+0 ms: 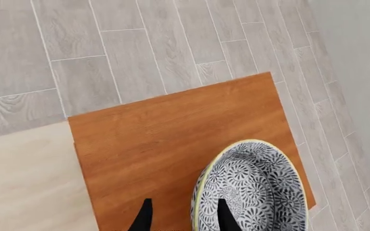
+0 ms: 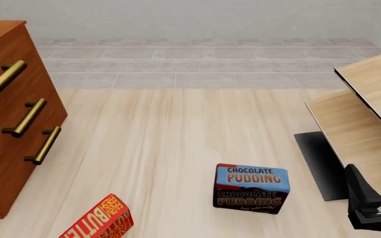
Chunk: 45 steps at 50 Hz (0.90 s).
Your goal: Close the top drawer of the cabinet and put the bowl on top of it.
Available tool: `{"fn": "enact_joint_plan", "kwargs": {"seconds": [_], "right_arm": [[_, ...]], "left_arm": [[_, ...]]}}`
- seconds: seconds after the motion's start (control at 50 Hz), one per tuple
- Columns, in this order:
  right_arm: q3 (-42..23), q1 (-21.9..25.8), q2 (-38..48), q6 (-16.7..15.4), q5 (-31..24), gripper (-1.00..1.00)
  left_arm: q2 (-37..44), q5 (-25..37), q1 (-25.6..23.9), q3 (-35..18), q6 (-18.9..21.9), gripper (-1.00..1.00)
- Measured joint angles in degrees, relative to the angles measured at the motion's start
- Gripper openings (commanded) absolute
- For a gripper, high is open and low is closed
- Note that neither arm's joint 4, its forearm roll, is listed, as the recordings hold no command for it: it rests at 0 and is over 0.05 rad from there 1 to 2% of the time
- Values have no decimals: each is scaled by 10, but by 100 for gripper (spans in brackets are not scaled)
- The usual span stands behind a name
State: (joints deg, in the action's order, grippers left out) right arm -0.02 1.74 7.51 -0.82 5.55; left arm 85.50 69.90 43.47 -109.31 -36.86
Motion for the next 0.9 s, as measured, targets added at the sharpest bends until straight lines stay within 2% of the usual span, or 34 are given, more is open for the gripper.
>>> {"fn": "enact_joint_plan", "kwargs": {"seconds": [0.38,0.9], "right_arm": [[0,1,-3,-2,-3,100],[0,-1,-10,4,-7,100]], "left_arm": [[-22,0,-1,-20,-13,100],[-66,0,5,-89,-30,100]]}}
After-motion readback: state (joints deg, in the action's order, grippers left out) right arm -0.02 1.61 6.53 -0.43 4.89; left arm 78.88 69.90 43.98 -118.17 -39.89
